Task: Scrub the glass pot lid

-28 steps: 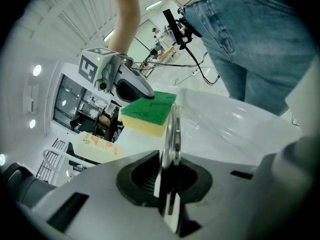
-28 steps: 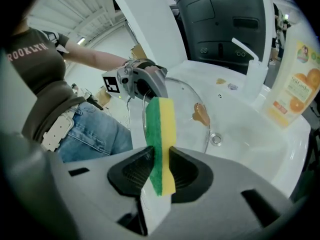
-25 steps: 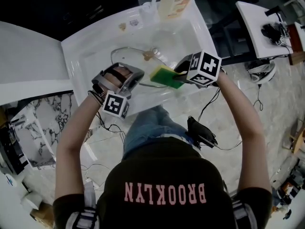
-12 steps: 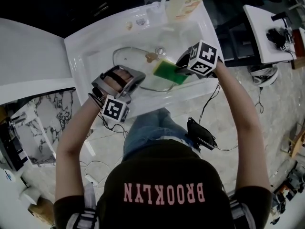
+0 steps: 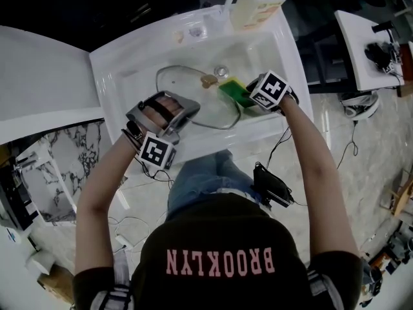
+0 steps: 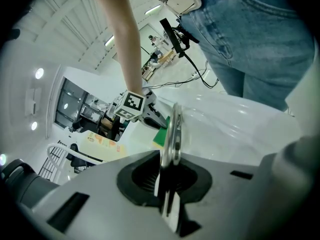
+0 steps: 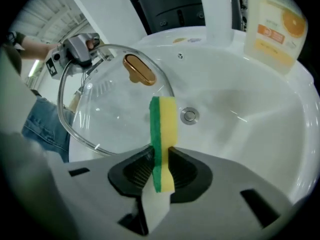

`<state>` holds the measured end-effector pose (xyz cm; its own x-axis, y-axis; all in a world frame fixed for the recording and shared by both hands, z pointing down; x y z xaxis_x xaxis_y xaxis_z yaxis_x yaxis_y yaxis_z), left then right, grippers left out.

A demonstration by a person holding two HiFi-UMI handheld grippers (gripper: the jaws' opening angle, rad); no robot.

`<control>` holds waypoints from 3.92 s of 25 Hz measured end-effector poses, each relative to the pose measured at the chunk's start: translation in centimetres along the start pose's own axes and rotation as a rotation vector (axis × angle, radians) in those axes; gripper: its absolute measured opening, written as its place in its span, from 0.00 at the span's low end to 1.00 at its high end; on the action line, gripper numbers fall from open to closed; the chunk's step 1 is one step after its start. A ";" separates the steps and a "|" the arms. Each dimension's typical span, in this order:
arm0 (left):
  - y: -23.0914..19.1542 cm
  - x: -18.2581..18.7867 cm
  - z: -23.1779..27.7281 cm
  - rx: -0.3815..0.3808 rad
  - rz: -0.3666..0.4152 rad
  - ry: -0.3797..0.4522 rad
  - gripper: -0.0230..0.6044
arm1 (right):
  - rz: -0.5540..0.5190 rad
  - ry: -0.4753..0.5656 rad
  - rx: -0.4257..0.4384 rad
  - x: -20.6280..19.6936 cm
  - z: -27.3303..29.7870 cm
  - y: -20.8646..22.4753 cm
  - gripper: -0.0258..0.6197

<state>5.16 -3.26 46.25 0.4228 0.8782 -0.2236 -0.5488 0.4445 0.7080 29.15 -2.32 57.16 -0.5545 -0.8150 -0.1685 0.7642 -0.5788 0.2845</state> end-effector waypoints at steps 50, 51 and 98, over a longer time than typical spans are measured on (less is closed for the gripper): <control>1.1 -0.7 -0.1 -0.017 0.077 -0.024 0.07 | -0.031 -0.082 -0.011 5.0 -0.2 0.0 0.17; 1.1 -0.7 -0.1 -0.016 0.079 -0.022 0.07 | -0.018 -0.078 -0.023 5.3 0.3 0.3 0.17; 1.1 0.1 0.3 0.150 0.320 -0.249 0.06 | -0.477 0.099 -0.058 19.1 -9.8 -11.2 0.16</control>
<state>4.80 -2.74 47.17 0.4196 0.8900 0.1783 -0.5770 0.1099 0.8093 13.23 -11.62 41.50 -0.8154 -0.4556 -0.3572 0.4511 -0.8867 0.1011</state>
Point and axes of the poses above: the fingertips, and each gripper's own axes: z forward along the fingers, y to its right, x out of its top, the point moved 8 cm from there along -z, backward along the fingers, and after that the axes turned 6 degrees about -y, right-handed, at the moved point
